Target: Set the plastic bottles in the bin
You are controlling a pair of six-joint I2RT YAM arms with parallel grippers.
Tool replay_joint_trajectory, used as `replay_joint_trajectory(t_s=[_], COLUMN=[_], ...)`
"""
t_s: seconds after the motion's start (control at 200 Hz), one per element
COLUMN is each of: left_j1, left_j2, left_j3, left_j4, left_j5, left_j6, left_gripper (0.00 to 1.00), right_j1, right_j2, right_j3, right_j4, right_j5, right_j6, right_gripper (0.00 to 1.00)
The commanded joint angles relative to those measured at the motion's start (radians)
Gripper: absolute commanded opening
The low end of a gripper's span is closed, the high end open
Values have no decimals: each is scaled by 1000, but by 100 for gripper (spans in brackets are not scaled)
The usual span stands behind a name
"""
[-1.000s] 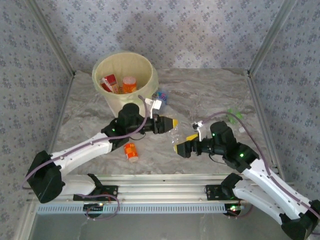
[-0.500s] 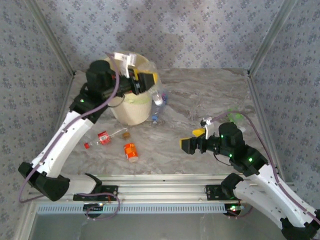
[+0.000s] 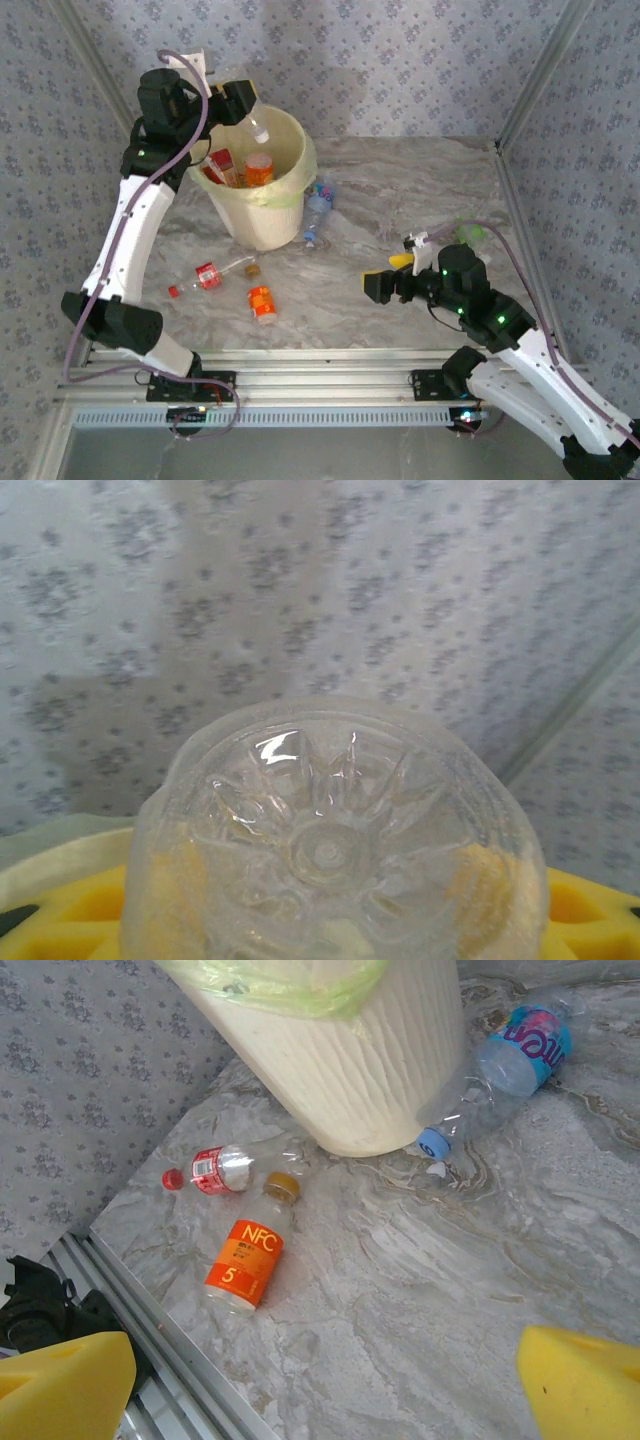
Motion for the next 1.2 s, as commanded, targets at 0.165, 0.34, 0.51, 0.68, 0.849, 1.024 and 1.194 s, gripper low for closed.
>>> replay_joint_trajectory(t_s=[0.165, 0.34, 0.51, 0.68, 0.849, 1.024, 1.194], left_j1=[57, 74, 94, 101, 100, 101, 99], left_j2=[117, 148, 165, 171, 153, 104, 18], left_j3=[1, -50, -79, -75, -45, -23, -49], left_j4=[75, 98, 99, 62, 20, -16, -43], left_j5=[-6, -4, 10, 21, 24, 35, 89], left_j6=[71, 70, 54, 46, 40, 37, 29], left_gripper=[59, 61, 64, 73, 84, 85, 87], right_j1=[1, 1, -1, -3, -37, -189, -402], right_j2=[12, 40, 87, 153, 171, 194, 266], right_j3=[25, 33, 39, 56, 89, 112, 125], right_j4=[0, -45, -49, -81, -161, -205, -210], right_j5=[116, 216, 237, 277, 360, 309, 186], right_j6=[43, 83, 115, 160, 175, 110, 42], right_gripper=[98, 97, 96, 96, 96, 96, 99])
